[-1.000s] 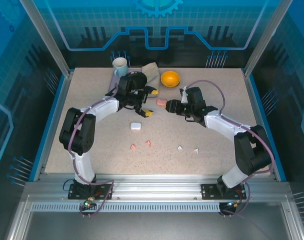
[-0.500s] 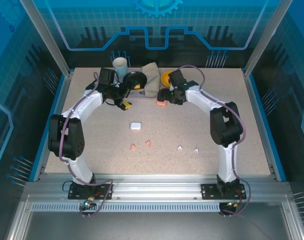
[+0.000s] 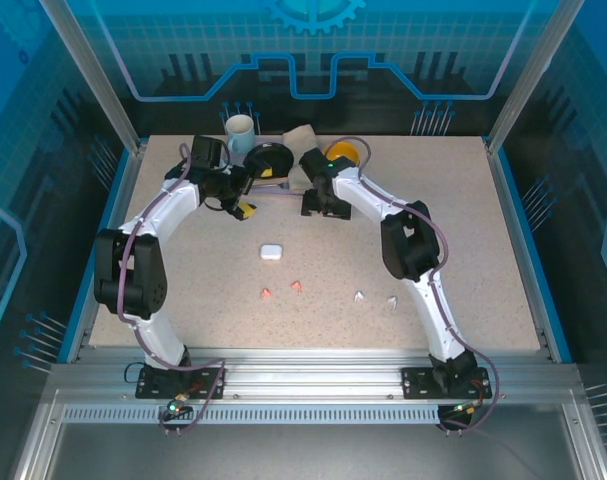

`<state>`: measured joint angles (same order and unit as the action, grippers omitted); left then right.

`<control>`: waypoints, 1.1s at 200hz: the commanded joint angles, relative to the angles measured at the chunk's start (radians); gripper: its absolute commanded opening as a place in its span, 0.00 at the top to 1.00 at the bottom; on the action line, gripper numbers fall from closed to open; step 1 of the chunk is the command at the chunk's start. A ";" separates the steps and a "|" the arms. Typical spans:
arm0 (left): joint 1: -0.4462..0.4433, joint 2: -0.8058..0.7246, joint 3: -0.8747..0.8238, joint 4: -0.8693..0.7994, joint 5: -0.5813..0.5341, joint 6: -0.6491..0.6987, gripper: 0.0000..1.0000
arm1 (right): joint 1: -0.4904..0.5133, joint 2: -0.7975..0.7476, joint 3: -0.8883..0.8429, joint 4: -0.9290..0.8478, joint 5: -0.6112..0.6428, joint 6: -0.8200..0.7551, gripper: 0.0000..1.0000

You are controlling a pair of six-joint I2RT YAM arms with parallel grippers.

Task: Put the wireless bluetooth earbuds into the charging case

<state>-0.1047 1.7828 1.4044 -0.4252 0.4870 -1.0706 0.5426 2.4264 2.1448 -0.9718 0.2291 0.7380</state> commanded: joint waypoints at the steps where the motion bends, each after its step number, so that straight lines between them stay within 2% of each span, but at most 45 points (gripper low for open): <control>1: 0.011 -0.025 -0.014 -0.009 0.025 0.009 0.01 | 0.003 0.033 0.063 -0.053 0.047 0.039 0.17; 86: 0.011 -0.028 -0.040 0.012 0.034 -0.002 0.01 | 0.003 0.206 0.307 -0.133 0.088 0.096 0.19; 137: 0.011 -0.036 -0.048 0.016 0.035 -0.006 0.01 | -0.001 0.251 0.324 -0.147 0.146 0.101 0.25; 175: 0.012 -0.037 -0.057 0.016 0.034 -0.008 0.01 | -0.005 0.282 0.350 -0.143 0.145 0.084 0.27; 190: 0.011 -0.039 -0.058 0.015 0.032 -0.006 0.01 | -0.006 0.290 0.357 -0.150 0.145 0.068 0.31; 220: 0.010 -0.043 -0.057 0.009 0.027 -0.002 0.01 | -0.004 0.261 0.321 -0.155 0.144 0.023 0.50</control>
<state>-0.1009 1.7790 1.3628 -0.4137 0.4938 -1.0737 0.5438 2.6575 2.4947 -1.0889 0.3336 0.7948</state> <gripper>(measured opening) 0.988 0.560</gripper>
